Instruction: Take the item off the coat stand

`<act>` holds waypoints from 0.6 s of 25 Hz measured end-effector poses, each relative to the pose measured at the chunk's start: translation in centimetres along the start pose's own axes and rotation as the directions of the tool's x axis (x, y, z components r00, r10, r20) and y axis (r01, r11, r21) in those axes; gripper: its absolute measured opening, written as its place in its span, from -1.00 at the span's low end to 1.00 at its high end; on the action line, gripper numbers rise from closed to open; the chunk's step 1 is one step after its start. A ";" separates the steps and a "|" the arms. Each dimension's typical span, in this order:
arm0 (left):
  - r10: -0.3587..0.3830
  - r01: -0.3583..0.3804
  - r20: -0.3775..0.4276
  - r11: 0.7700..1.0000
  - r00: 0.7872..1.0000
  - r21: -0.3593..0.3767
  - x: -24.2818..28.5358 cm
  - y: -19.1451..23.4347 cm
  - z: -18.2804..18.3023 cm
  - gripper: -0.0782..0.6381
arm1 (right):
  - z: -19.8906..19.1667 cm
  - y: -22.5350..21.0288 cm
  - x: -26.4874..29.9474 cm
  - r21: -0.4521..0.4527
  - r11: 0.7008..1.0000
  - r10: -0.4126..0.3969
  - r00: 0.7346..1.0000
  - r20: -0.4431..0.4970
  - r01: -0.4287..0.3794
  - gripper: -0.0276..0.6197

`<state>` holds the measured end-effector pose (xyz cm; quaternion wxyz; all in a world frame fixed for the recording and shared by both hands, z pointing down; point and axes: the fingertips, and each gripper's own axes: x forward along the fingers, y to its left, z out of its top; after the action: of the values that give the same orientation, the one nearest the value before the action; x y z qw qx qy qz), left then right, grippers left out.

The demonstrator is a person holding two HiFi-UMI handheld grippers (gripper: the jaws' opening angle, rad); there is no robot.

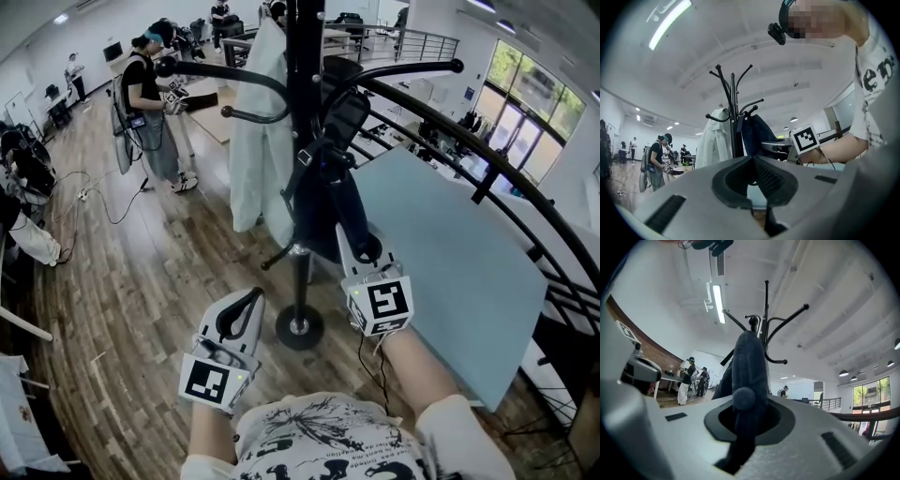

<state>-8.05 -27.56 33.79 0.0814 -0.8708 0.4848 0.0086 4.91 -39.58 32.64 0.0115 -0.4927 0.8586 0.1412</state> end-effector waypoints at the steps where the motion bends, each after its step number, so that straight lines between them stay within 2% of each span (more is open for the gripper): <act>1: -0.003 0.003 -0.003 1.000 1.000 -0.002 -0.1 -0.2 0.0 -0.77 | 0.4 -0.2 -0.3 -0.001 1.000 -0.006 1.000 0.009 0.006 -0.83; 4: -0.010 0.009 -0.010 1.000 1.000 -0.016 -0.4 -0.6 -0.1 -0.77 | 2.0 -0.6 -1.3 -0.006 1.000 -0.023 0.999 0.032 0.023 -0.83; 11: 0.040 -0.040 0.011 0.999 0.999 0.007 -1.8 -1.7 0.9 -0.77 | 6.5 -1.2 -5.6 0.008 0.999 -0.046 0.993 0.109 0.045 -0.83; 15: 0.060 -0.060 0.026 0.998 0.998 0.004 -2.4 -2.5 1.6 -0.77 | 6.3 -1.3 -8.0 0.026 0.999 -0.050 0.994 0.096 0.048 -0.83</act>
<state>-7.17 -23.99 32.76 0.0894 -0.8555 0.5096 0.0210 9.40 -31.81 27.54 0.0622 -0.5060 0.8463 0.1543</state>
